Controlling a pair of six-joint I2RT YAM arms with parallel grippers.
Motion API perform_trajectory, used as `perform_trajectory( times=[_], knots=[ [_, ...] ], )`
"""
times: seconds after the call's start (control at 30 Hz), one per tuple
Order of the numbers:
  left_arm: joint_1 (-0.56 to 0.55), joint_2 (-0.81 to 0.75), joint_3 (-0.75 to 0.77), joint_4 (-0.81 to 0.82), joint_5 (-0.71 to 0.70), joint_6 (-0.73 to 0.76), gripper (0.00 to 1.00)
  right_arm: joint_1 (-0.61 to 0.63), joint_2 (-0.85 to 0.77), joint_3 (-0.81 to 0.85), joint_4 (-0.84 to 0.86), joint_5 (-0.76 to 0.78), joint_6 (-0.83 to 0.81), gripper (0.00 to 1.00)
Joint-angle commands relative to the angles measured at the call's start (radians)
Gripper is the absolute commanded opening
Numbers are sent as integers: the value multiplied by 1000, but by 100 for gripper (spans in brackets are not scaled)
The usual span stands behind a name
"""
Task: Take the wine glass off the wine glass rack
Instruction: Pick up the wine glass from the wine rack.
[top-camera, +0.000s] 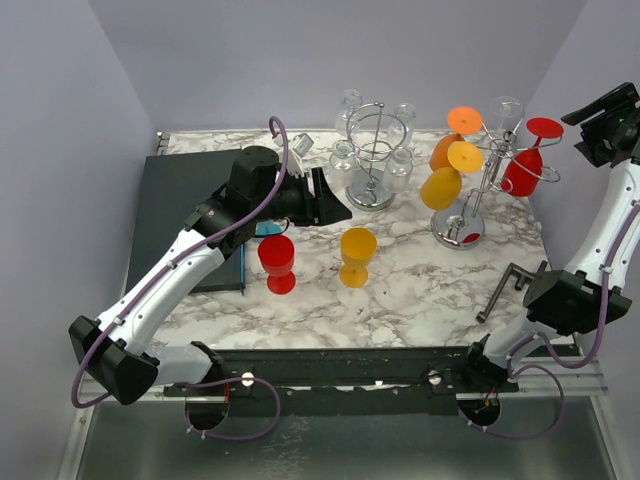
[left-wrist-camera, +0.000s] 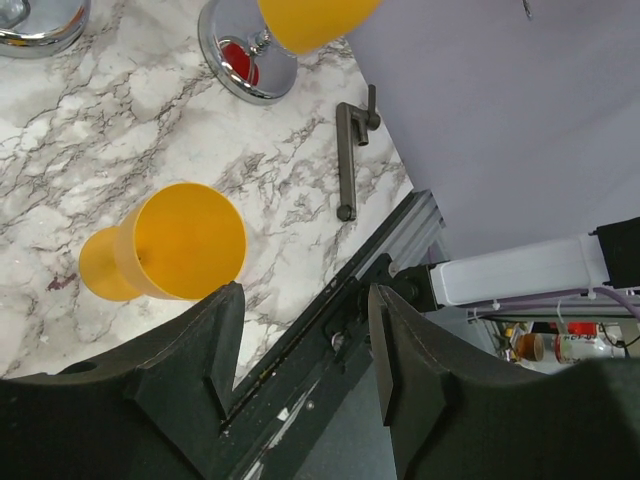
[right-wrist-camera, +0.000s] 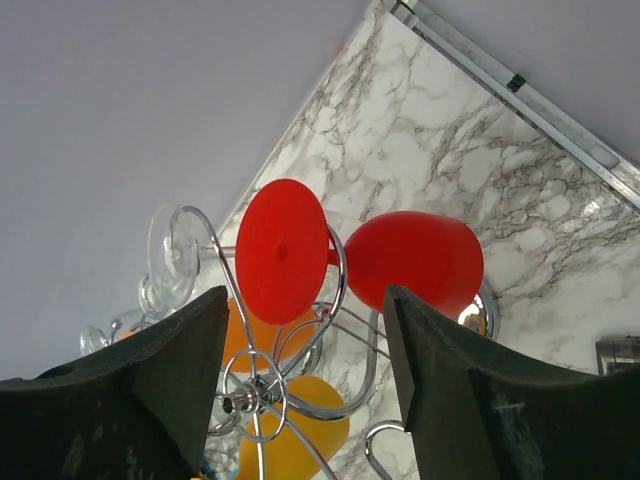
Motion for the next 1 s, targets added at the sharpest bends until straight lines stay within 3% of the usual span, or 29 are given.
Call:
perform_trajectory(
  times=[0.0, 0.67, 0.97],
  knots=[
    [-3, -30, 5, 7, -1, 39, 59, -8, 27, -2, 37, -9, -18, 68],
    [-3, -4, 13, -2, -22, 71, 59, -7, 123, -23, 155, -14, -18, 50],
    [2, 12, 8, -2, -20, 76, 59, -8, 113, -109, 219, -99, -15, 50]
  ],
)
